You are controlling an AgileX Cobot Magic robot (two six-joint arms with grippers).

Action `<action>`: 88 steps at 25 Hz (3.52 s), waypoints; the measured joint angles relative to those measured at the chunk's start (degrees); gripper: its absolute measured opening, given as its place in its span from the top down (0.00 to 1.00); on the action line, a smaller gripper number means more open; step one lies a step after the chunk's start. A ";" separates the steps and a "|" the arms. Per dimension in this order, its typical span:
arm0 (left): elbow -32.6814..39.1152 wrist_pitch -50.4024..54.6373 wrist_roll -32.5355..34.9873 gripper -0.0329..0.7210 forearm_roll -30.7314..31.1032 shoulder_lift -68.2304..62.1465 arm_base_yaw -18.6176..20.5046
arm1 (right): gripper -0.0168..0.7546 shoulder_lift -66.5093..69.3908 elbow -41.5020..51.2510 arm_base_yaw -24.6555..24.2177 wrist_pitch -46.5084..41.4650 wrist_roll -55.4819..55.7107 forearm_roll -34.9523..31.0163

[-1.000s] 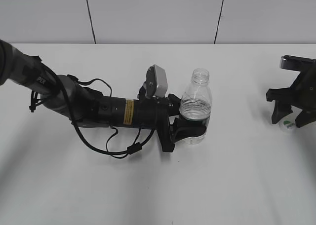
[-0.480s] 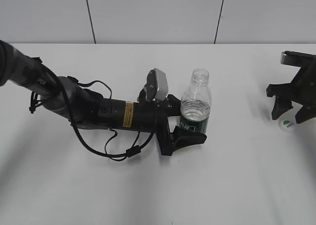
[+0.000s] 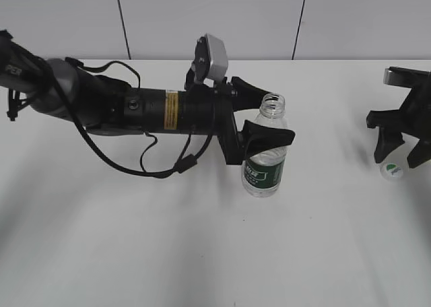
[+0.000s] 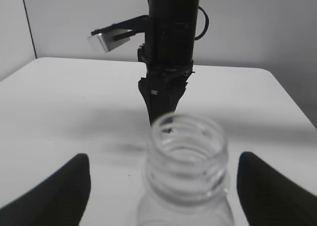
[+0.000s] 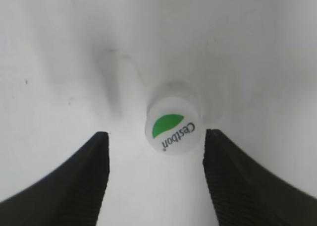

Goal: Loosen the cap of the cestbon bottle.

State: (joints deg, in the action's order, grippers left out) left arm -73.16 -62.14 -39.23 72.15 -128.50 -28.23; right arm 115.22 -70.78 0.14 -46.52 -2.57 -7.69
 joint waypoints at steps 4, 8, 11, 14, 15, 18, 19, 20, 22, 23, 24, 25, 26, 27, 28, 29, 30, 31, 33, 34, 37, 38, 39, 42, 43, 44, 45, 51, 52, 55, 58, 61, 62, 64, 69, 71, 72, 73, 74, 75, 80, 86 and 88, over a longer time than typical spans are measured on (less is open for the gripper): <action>0.00 2.58 -2.16 0.24 0.00 4.35 0.00 | 0.38 -1.91 -3.23 0.00 -3.71 0.00 0.00; 0.00 5.93 -4.67 0.24 0.00 8.56 0.00 | 0.38 -4.69 -7.25 0.00 -5.90 0.00 0.00; 0.00 6.42 -7.87 0.24 0.00 11.52 0.00 | 0.38 -6.25 -10.19 0.00 -8.65 0.00 0.00; 0.04 8.67 -11.89 0.27 0.05 15.25 0.00 | 0.38 -7.72 -11.99 0.00 -10.53 0.00 -0.05; 0.04 10.61 -13.08 0.29 0.14 16.77 0.00 | 0.38 -8.29 -12.38 0.00 -11.29 0.00 -0.05; 0.04 20.32 -16.09 0.30 0.60 21.27 -0.05 | 0.38 -9.75 -14.11 0.00 -14.47 0.00 -0.05; 0.04 25.71 -17.03 0.31 0.72 22.83 -0.10 | 0.38 -10.31 -14.64 0.00 -15.15 0.00 -0.05; 0.04 32.19 -17.81 0.31 0.72 24.36 -0.11 | 0.38 -10.79 -15.22 0.00 -15.98 0.00 -0.05; 0.04 45.73 -18.56 0.31 0.60 26.76 -0.11 | 0.38 -11.85 -15.87 0.00 -16.97 0.00 -0.01; 0.04 53.42 -18.62 0.31 0.28 27.81 -0.11 | 0.38 -12.24 -15.95 0.00 -17.34 0.00 -0.01; 0.04 60.93 -18.81 0.31 -0.31 28.63 -0.11 | 0.38 -12.70 -16.06 0.00 -17.69 0.00 -0.01; 0.04 66.84 -18.80 0.31 -1.74 29.18 -0.04 | 0.38 -13.12 -16.06 0.00 -17.93 0.00 -0.01; 0.04 73.27 -18.41 0.31 -3.48 29.48 0.07 | 0.38 -13.39 -16.08 0.00 -18.05 0.00 -0.01; 0.04 78.84 -16.82 0.31 -6.03 29.66 0.24 | 0.38 -13.47 -16.13 0.00 -18.27 0.00 -0.01; 0.04 83.52 -14.18 0.31 -8.81 29.66 0.59 | 0.38 -13.62 -16.13 0.00 -18.49 0.00 -0.01; 0.04 86.84 -11.00 0.31 -12.84 29.66 0.92 | 0.38 -13.74 -16.13 0.00 -18.76 0.00 -0.01; 0.04 90.13 -8.42 0.31 -17.16 29.66 1.31 | 0.38 -13.80 -16.13 0.00 -19.11 0.00 -0.01; 0.04 92.78 -5.46 0.31 -20.76 29.66 1.77 | 0.38 -13.85 -16.13 0.00 -19.56 0.00 -0.01; 0.04 96.15 -0.32 0.31 -29.36 29.66 2.56 | 0.38 -13.85 -16.13 0.00 -20.56 -0.04 -0.01; -0.12 97.74 2.30 0.31 -33.92 29.66 3.00 | 0.38 -13.85 -16.13 0.00 -21.42 -0.04 -0.01; -2.43 104.09 9.75 0.31 -45.80 29.66 4.63 | 0.38 -13.97 -16.13 0.00 -22.47 -0.06 0.88; -3.91 106.75 12.09 0.31 -48.56 29.66 5.47 | 0.38 -14.01 -16.13 0.00 -22.55 -0.11 1.28; -5.55 108.80 14.38 0.31 -51.68 29.66 6.67 | 0.38 -14.01 -16.13 0.00 -22.55 -0.11 1.83; -9.38 115.69 20.73 0.31 -59.45 29.66 11.49 | 0.38 -14.46 -16.13 0.00 -22.60 -0.11 3.75; -10.28 118.14 22.35 0.31 -61.28 29.70 13.11 | 0.38 -14.91 -16.13 0.00 -22.60 -0.11 4.17; -10.71 121.22 23.23 0.31 -62.49 29.70 15.02 | 0.38 -15.30 -16.13 0.00 -22.60 -0.11 4.31; -10.91 124.42 23.94 0.31 -63.04 29.70 16.96 | 0.38 -15.85 -16.13 0.00 -22.62 -0.12 4.43; -10.98 131.68 26.38 0.31 -64.37 30.03 26.31 | 0.38 -21.77 -13.79 0.00 -22.79 -0.22 4.55; -10.98 131.75 27.42 0.31 -65.22 30.33 26.98 | 0.38 -23.60 -12.39 0.00 -22.79 -0.22 4.50; -9.93 131.62 31.93 0.35 -69.00 32.51 27.25 | 0.38 -30.16 -6.88 0.00 -22.79 -0.22 3.97; -4.99 131.57 33.83 0.37 -71.17 37.85 27.20 | 0.38 -38.22 -0.17 0.00 -22.79 -0.22 3.37; 2.83 131.74 34.13 0.38 -71.37 45.63 27.20 | 0.38 -47.32 6.97 0.00 -22.90 -0.22 3.01; 4.95 131.74 34.09 0.38 -71.32 48.86 27.20 | 0.38 -50.69 8.85 0.00 -22.95 -0.22 3.01; 9.49 131.81 34.09 0.38 -70.80 55.12 27.20 | 0.38 -57.04 12.92 0.00 -23.04 -0.22 3.01; 18.17 131.54 34.14 0.38 -64.23 72.32 27.20 | 0.38 -74.18 19.60 0.00 -23.18 -0.22 3.11; 21.43 130.16 34.14 0.38 -63.74 78.68 27.20 | 0.38 -79.24 22.09 0.00 -23.25 -0.22 3.11; 23.02 129.20 34.14 0.38 -64.38 83.09 27.20 | 0.38 -81.90 23.10 0.00 -23.25 -0.22 3.11; 24.27 128.09 34.14 0.38 -65.30 86.22 27.20 | 0.38 -84.53 24.33 0.00 -23.25 -0.22 3.11; 25.79 126.97 34.32 0.38 -66.31 89.08 27.20 | 0.38 -87.05 25.67 0.00 -23.25 -0.22 3.05; 27.34 126.17 34.77 0.38 -67.81 91.31 27.20 | 0.38 -89.08 27.08 0.00 -23.25 -0.22 2.93; 34.23 124.80 38.17 0.38 -71.78 105.83 27.20 | 0.38 -99.98 34.11 0.00 -23.29 -1.81 3.27; 39.71 124.20 39.23 0.38 -71.83 123.75 27.20 | 0.38 -111.04 39.66 0.00 -22.05 -4.82 3.46; 40.34 124.93 39.23 0.38 -72.15 128.08 27.20 | 0.38 -114.36 40.24 0.00 -20.38 -5.00 3.46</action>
State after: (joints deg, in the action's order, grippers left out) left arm -32.82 62.79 0.00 0.00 -0.42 -1.04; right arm 0.86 -30.54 0.14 -66.90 -7.57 -4.23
